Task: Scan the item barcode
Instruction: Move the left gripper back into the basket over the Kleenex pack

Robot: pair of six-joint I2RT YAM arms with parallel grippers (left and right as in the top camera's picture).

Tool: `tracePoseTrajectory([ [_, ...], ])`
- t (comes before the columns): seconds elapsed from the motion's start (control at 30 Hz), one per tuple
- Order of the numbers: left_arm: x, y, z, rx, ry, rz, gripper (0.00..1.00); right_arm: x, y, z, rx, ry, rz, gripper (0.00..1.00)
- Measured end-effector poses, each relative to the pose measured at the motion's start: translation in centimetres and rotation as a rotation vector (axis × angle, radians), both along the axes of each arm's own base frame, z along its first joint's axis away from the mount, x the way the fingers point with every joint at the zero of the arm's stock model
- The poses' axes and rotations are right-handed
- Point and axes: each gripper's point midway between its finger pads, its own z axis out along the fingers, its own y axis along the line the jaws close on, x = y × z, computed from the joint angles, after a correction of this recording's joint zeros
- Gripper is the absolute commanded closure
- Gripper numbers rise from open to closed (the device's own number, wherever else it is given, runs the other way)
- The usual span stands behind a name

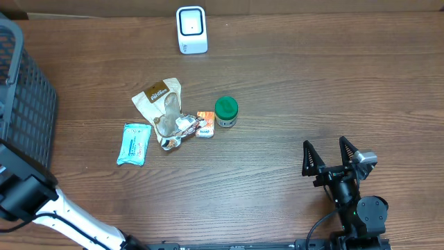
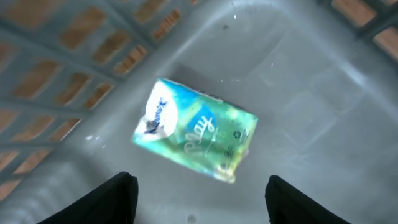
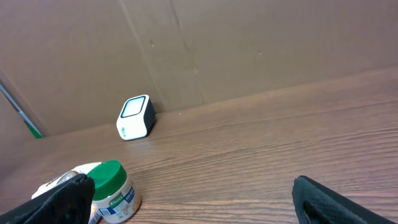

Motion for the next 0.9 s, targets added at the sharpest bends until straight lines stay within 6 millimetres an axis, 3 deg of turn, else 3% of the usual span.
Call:
tracePoseTrajectory([
  [0.2,0.3,0.3,-3.6,-0.018,0.052,-0.046,0.33,0.0,0.0,0.0,0.000,0.000,0.001,0.00],
  [0.33,0.6,0.6,-4.6,-0.012,0.060,-0.064,0.35,0.0,0.0,0.0,0.000,0.000,0.000,0.00],
  [0.4,0.7,0.7,-4.7,-0.005,0.061,-0.074,0.41,0.0,0.0,0.0,0.000,0.000,0.001,0.00],
  [0.5,0.8,0.8,-4.6,0.000,0.062,-0.080,0.64,0.0,0.0,0.0,0.000,0.000,0.000,0.00],
  [0.57,0.8,0.8,-4.7,0.000,0.062,-0.082,0.69,0.0,0.0,0.0,0.000,0.000,0.001,0.00],
  [0.67,0.7,0.8,-4.7,0.001,0.070,-0.093,0.67,0.0,0.0,0.0,0.000,0.000,0.001,0.00],
  [0.8,0.3,0.3,-5.7,-0.015,0.085,-0.096,0.45,0.0,0.0,0.0,0.000,0.000,0.001,0.00],
  [0.9,0.5,0.6,-5.7,0.000,0.075,-0.090,0.41,0.0,0.0,0.0,0.000,0.000,0.000,0.00],
])
